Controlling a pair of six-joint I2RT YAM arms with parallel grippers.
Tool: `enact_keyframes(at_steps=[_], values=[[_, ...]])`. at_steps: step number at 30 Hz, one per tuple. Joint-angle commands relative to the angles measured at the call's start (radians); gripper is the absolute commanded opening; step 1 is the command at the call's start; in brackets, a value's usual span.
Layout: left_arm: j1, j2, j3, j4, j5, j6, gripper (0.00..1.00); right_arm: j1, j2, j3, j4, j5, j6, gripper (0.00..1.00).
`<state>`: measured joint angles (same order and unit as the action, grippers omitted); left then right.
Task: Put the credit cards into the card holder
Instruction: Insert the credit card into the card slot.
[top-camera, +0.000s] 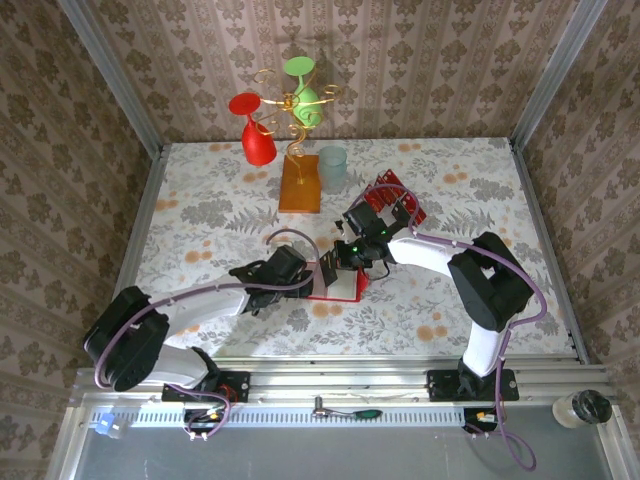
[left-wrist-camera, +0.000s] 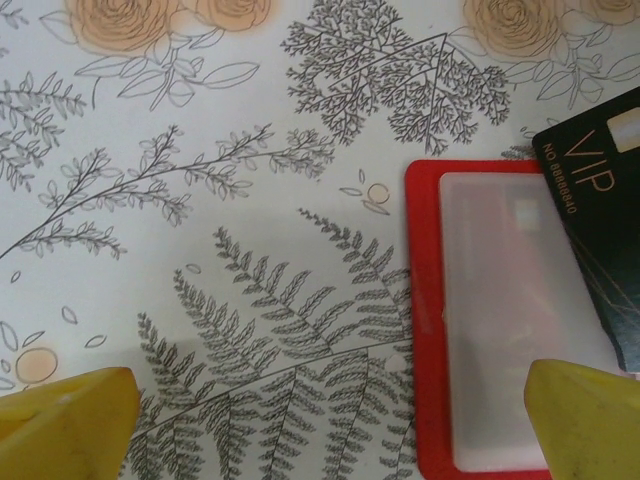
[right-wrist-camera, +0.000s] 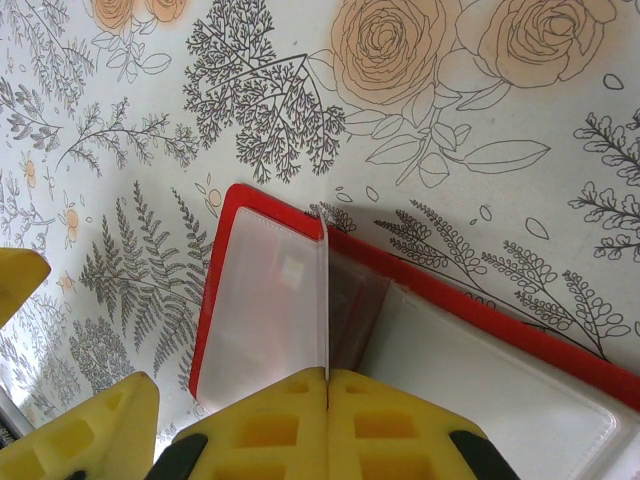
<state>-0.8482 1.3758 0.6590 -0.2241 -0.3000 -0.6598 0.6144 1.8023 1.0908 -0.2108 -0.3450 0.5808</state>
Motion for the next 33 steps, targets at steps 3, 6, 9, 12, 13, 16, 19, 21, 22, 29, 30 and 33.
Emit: enact_keyframes(at_steps=[3, 6, 9, 12, 13, 16, 19, 21, 22, 29, 30, 33], values=[[0.007, 0.057, 0.041, 0.017, 0.005, 0.046, 1.0, 0.01, 0.037, -0.013, -0.016, -0.006, 0.007, 0.0], [0.007, 0.086, 0.045, 0.026, 0.005, 0.059, 1.0, 0.009, 0.036, -0.014, -0.013, -0.01, 0.01, 0.0], [0.006, 0.105, 0.044, 0.023, -0.003, 0.071, 1.0, 0.008, 0.038, -0.014, -0.012, -0.011, 0.011, 0.0], [0.007, 0.11, 0.033, 0.016, -0.014, 0.069, 1.0, 0.008, 0.038, -0.012, -0.014, -0.017, 0.011, 0.0], [0.006, 0.111, 0.027, 0.015, -0.017, 0.065, 1.0, 0.008, 0.037, -0.011, -0.015, -0.02, 0.011, 0.0], [0.006, 0.108, 0.013, 0.003, -0.027, 0.053, 1.0, 0.008, 0.025, -0.003, -0.023, -0.036, 0.011, 0.0], [0.005, 0.104, -0.002, -0.001, -0.031, 0.04, 1.0, 0.006, -0.015, 0.006, -0.025, -0.05, 0.02, 0.0], [0.004, 0.104, -0.005, -0.01, -0.034, 0.032, 1.0, 0.0, -0.052, 0.006, -0.021, -0.052, 0.03, 0.0], [0.004, 0.104, -0.008, -0.012, -0.036, 0.028, 1.0, -0.002, -0.067, 0.004, -0.019, -0.05, 0.036, 0.0], [0.005, 0.104, -0.016, -0.018, -0.041, 0.014, 1.0, -0.01, -0.167, -0.098, 0.089, 0.003, 0.127, 0.0], [0.005, 0.104, -0.016, -0.02, -0.042, 0.013, 1.0, -0.011, -0.179, -0.125, 0.12, 0.012, 0.145, 0.0], [0.002, 0.1, -0.018, -0.026, -0.043, 0.009, 1.0, -0.01, -0.207, -0.207, 0.23, 0.029, 0.206, 0.0]])
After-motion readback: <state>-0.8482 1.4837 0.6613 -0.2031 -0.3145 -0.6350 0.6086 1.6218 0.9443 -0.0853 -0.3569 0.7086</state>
